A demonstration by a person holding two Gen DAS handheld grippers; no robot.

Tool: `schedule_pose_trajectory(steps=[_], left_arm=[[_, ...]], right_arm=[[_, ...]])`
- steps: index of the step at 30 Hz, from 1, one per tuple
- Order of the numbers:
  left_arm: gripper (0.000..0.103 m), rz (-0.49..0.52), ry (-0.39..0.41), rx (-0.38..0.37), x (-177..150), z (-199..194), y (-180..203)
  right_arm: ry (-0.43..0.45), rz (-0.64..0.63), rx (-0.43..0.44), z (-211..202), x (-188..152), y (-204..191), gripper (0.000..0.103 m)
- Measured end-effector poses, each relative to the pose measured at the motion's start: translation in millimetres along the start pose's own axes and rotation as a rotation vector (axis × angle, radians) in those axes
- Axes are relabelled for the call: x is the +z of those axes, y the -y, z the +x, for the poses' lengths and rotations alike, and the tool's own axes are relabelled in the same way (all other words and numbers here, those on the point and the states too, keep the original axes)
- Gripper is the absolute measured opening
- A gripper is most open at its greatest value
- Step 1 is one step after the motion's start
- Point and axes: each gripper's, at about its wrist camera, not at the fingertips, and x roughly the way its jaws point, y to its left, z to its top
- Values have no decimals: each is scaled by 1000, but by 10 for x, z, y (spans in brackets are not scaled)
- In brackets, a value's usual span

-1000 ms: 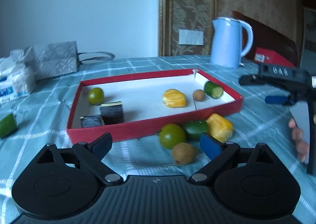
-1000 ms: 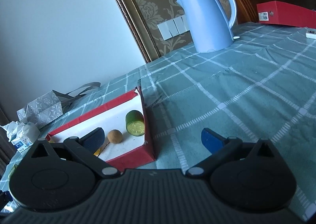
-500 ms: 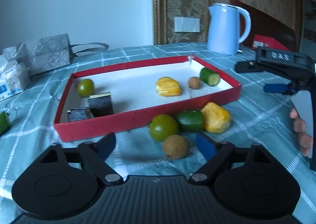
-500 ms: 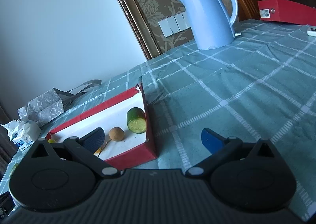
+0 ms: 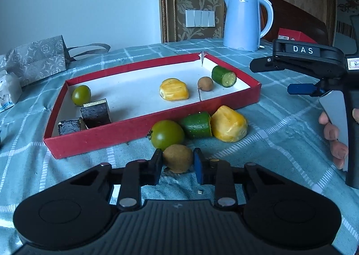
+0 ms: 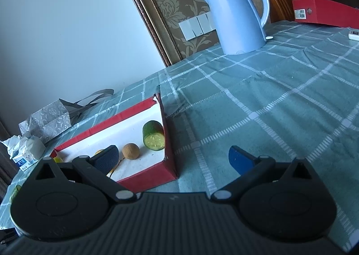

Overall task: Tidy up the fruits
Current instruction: 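Grasp a brown pear beside the tray with the left gripper, then grasp a yellow pepper piece with the right gripper while the left gripper holds the pear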

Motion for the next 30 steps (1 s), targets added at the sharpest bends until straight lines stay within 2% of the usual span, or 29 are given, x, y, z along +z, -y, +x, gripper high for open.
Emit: schedule_pose_trajectory(steps=[3, 9, 16, 19, 23, 25, 30], left_arm=[[28, -9, 15, 11, -2, -25, -30], [28, -48, 51, 80, -14, -107, -184], [28, -175, 20, 196, -15, -54, -517], [28, -204, 15, 230, -12, -44, -582], [28, -217, 5, 234, -25, -46, -616], [28, -216, 0, 233, -22, -33, -617], [28, -218, -3, 230, -28, -33, -623]], right_arm=[[-5, -2, 2, 7, -5, -4, 103], [-28, -49, 10, 28, -37, -68, 103], [-55, -160, 26, 49, -109, -235, 103], [-79, -236, 50, 42, -177, -347, 103], [-103, -365, 113, -101, -316, -522, 103], [-102, -447, 91, -177, -394, -624, 103], [-145, -593, 57, -179, -513, -834, 92]])
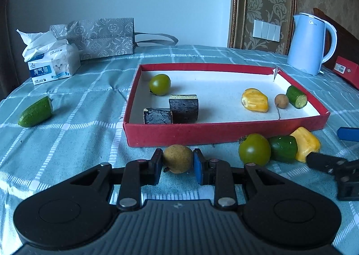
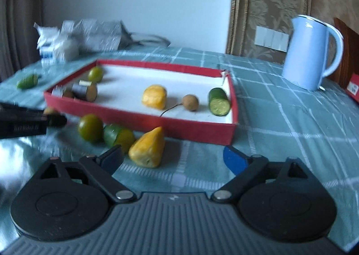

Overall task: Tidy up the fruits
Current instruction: 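Grasp a yellow pepper piece with the right gripper while the left gripper holds the pear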

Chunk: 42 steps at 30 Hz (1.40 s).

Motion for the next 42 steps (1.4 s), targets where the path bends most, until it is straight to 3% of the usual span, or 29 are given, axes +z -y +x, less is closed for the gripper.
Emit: schedule_pose_trajectory(steps=[9, 12, 14, 17, 29, 33, 42], left_arm=[[28, 2, -1, 0, -5, 0, 8], [28, 1, -1, -1, -5, 0, 7], [28, 2, -1, 0, -5, 0, 9], [28, 1, -1, 0, -5, 0, 7], [28, 0, -1, -1, -4, 0, 4], [28, 10, 5, 6, -5, -3, 25], [28, 17, 15, -23, 51, -87, 113]], right_arm=[[-47, -18, -32, 243, 51, -127, 80], [-59, -10, -11, 281, 100, -140, 66], [-62, 1, 13, 282, 114, -149, 48], [-51, 5, 41, 257, 90, -188, 34], [-7, 60, -37, 133, 28, -77, 33], [-28, 133, -8, 173, 16, 67, 33], [-33, 124, -12, 193, 11, 39, 34]])
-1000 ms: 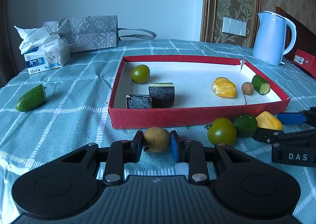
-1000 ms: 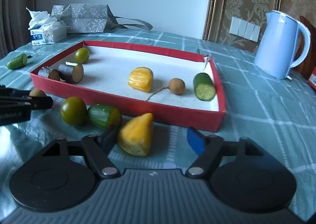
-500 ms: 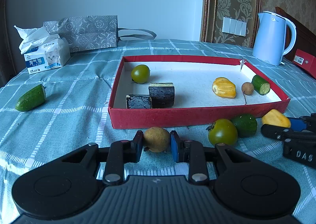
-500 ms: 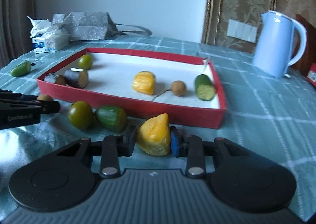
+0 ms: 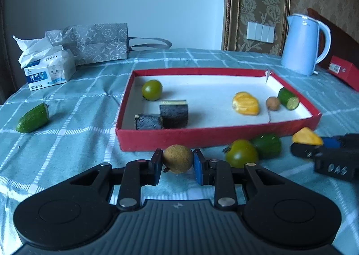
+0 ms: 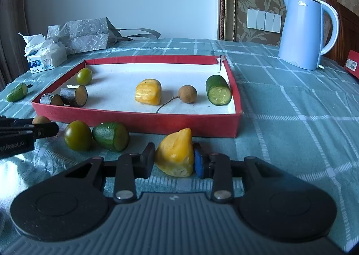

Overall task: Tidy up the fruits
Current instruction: 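Grasp a yellow pepper piece with the right gripper while the left gripper holds the pear, then place the pear in the tray with the left gripper while the right gripper holds the pepper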

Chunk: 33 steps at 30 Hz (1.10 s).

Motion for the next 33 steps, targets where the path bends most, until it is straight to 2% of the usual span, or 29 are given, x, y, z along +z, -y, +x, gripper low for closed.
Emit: schedule_pose_trajectory(steps=[8, 17, 26, 33], left_arm=[[28, -3, 53, 10, 270, -10, -7], [28, 31, 47, 37, 610, 342, 181], [28, 44, 4, 37, 694, 749, 350], [28, 35, -22, 57, 708, 936, 313]], right_arm=[[-2, -4, -2, -5, -3, 4, 34], [-3, -12, -8, -10, -3, -13, 34], [-5, -18, -12, -8, -1, -22, 34], [-5, -18, -12, -8, 0, -23, 34]])
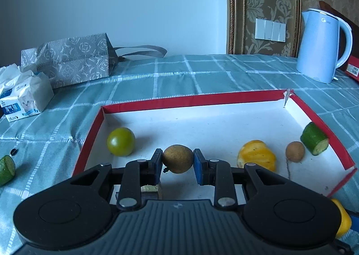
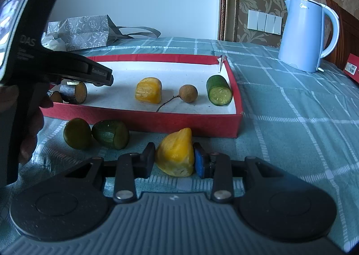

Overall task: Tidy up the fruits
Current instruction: 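Place the pear in the tray with the left gripper while the right gripper holds the pepper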

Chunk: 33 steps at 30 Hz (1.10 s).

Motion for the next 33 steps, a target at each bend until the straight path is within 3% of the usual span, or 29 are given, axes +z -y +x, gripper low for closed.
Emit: schedule_pose_trajectory(steps=[5, 6, 7, 9, 10, 14, 20, 23, 33], left_arm=[[29, -11, 3, 25, -10, 39, -38], [33, -14, 4, 22, -11, 35, -47], [39, -16, 5, 17, -13, 28, -55], [76, -27, 14, 20, -27, -4, -71], [80, -35, 27, 27, -37, -31, -81], [81, -37, 90, 30, -93, -212, -134], [81, -53, 119, 76, -315, -514, -292], [87, -93, 119, 59, -428, -660, -441], [91, -152, 115, -2, -602, -833, -644]], right_arm=[[0, -1, -1, -1, 0, -1, 34], [0, -1, -1, -1, 0, -1, 34], [-1, -2, -1, 0, 0, -3, 34], [-1, -4, -2, 0, 1, -4, 34], [-1, -4, -2, 1, 2, -5, 34], [-1, -5, -3, -1, 1, -5, 34], [-1, -4, -2, -2, 1, -7, 34], [-1, -1, 0, -1, 1, 0, 34], [10, 5, 3, -28, 1, 9, 34]])
